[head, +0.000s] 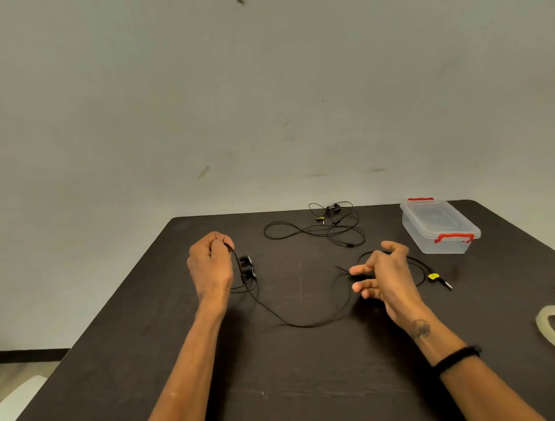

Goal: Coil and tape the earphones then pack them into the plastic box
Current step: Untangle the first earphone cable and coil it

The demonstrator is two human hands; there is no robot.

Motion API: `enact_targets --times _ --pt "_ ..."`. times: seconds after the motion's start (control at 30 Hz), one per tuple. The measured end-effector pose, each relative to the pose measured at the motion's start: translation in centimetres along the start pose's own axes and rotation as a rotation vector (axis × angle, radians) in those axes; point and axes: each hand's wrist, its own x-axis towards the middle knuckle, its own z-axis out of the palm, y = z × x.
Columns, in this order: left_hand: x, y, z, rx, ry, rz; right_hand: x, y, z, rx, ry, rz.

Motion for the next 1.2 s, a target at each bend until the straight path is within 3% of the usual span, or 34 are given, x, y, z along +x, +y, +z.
enact_targets --times 0.13,0.3,0.4,0.57,0.8,0.87,1.0,1.2 --pt "0.1 0.4 -0.2 0.016 -0.002 0.076 1.0 -0.4 -1.6 -0.058 0.134 -0.006" --pt "-0.3 0.8 -0.1 0.077 -0.059 0.196 1.3 0.2 -3.7 -0.784 0.167 -0.203" --pt "-0.8 0.8 0.3 0.091 -0.123 0.253 1.0 0.0 -3.0 -0.752 0.099 -0.247" --pt "-1.6 0.5 1.4 0.079 -0.251 0.27 -0.5 2.0 -0.1 -0.845 0.134 -0.633" --pt "-3.6 0.8 3.1 0.104 -0.412 0.372 -2.7 3.1 2.8 -0.736 -0.198 -0.744" --pt "-4.2 0.9 3.6 0.127 -0.457 0.416 -3.0 3.2 3.1 -0.729 -0.226 -0.806" --pt "-5.0 0.9 4.1 0.156 -0.532 0.465 -2.5 3.3 2.9 -0.692 -0.177 -0.944" --pt "-3.4 0.6 2.9 0.235 -0.532 0.498 -1.4 2.3 1.6 -0.69 0.041 -0.892"
